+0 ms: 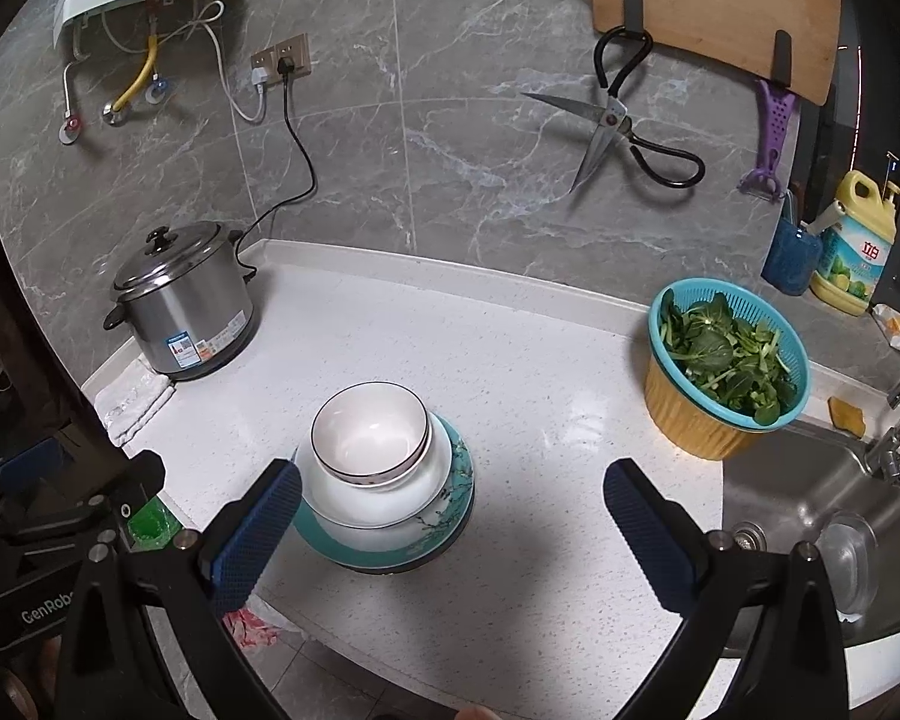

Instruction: Organize plates and bowls

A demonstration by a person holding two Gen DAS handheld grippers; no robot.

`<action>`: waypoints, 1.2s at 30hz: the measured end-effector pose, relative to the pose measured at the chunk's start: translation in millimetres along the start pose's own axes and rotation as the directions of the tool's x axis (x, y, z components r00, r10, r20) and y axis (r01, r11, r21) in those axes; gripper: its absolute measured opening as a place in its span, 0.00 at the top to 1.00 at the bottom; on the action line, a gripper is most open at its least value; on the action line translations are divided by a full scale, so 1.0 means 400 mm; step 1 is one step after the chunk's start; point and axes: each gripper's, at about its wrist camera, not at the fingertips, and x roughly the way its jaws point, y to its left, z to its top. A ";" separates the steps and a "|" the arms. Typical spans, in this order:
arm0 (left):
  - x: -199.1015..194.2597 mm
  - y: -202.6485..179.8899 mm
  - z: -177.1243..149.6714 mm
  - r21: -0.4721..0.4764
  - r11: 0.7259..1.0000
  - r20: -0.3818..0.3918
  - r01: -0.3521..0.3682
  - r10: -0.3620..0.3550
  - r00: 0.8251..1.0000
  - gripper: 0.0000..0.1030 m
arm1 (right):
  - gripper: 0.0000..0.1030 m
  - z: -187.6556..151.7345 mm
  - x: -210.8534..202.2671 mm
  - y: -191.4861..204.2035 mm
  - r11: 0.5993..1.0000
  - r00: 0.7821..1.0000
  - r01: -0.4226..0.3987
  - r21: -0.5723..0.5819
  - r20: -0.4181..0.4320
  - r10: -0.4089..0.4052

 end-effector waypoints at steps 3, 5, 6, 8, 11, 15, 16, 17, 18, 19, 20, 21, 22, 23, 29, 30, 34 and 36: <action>0.000 -0.001 -0.004 -0.006 1.000 -0.001 -0.006 0.006 1.000 0.00 | 0.00 0.000 0.002 0.003 1.000 1.000 -0.002 0.000 0.000 0.002; 0.004 0.002 -0.003 -0.007 1.000 -0.002 -0.009 0.009 1.000 0.00 | 0.00 0.000 0.004 0.007 1.000 1.000 -0.003 -0.001 -0.001 0.003; 0.004 0.002 -0.003 -0.009 1.000 -0.002 -0.011 0.011 1.000 0.00 | 0.00 0.001 0.005 0.008 1.000 1.000 -0.004 -0.003 -0.002 0.004; 0.005 -0.002 -0.007 -0.015 1.000 -0.002 -0.015 0.015 1.000 0.00 | 0.00 0.001 0.007 0.011 1.000 1.000 -0.004 -0.004 -0.003 0.004; 0.006 -0.001 -0.005 -0.017 1.000 -0.001 -0.017 0.017 1.000 0.00 | 0.00 0.002 0.008 0.010 1.000 1.000 -0.008 -0.006 -0.003 0.008; 0.005 -0.003 -0.006 -0.017 1.000 -0.003 -0.019 0.019 1.000 0.00 | 0.00 0.001 0.009 0.013 1.000 1.000 -0.009 -0.005 -0.005 0.009; 0.005 -0.005 -0.007 -0.017 1.000 -0.003 -0.020 0.020 1.000 0.00 | 0.00 0.000 0.008 0.013 1.000 1.000 -0.007 -0.004 -0.004 0.007; 0.004 -0.005 -0.008 -0.017 1.000 -0.003 -0.019 0.019 1.000 0.00 | 0.00 0.000 0.008 0.013 1.000 1.000 -0.006 -0.004 -0.004 0.006; 0.004 -0.005 -0.007 -0.016 1.000 -0.003 -0.018 0.018 1.000 0.00 | 0.00 0.001 0.008 0.014 1.000 1.000 -0.005 -0.003 -0.004 0.005; 0.004 -0.007 -0.008 -0.015 1.000 -0.002 -0.018 0.018 1.000 0.00 | 0.00 0.001 0.008 0.011 1.000 1.000 -0.007 -0.003 -0.003 0.007; 0.004 -0.007 -0.008 -0.012 1.000 -0.001 -0.019 0.019 1.000 0.00 | 0.00 0.000 0.009 0.011 1.000 1.000 -0.008 -0.002 -0.003 0.008; 0.004 -0.008 -0.007 -0.010 1.000 -0.001 -0.019 0.018 1.000 0.00 | 0.00 -0.001 0.010 0.010 1.000 1.000 -0.008 -0.002 -0.003 0.008; 0.003 -0.010 -0.009 -0.010 1.000 -0.001 -0.017 0.017 1.000 0.00 | 0.00 -0.003 0.010 0.010 1.000 1.000 -0.007 0.000 -0.003 0.007; 0.004 -0.012 -0.009 -0.008 1.000 0.000 -0.015 0.015 1.000 0.00 | 0.00 -0.004 0.010 0.009 1.000 1.000 -0.006 0.001 -0.003 0.006; 0.003 -0.019 -0.010 -0.004 1.000 0.002 -0.017 0.017 1.000 0.00 | 0.00 -0.009 0.006 0.005 1.000 1.000 -0.001 0.008 -0.002 0.001; 0.003 -0.019 -0.010 -0.004 1.000 0.002 -0.018 0.018 1.000 0.00 | 0.00 -0.009 0.007 0.005 1.000 1.000 -0.001 0.008 -0.003 0.001; 0.004 -0.019 -0.009 -0.004 1.000 0.001 -0.016 0.016 1.000 0.00 | 0.00 -0.009 0.007 0.005 1.000 1.000 -0.001 0.008 -0.004 0.001; 0.004 -0.019 -0.010 -0.003 1.000 0.001 -0.017 0.017 1.000 0.00 | 0.00 -0.010 0.006 0.006 1.000 1.000 0.000 0.009 -0.003 0.000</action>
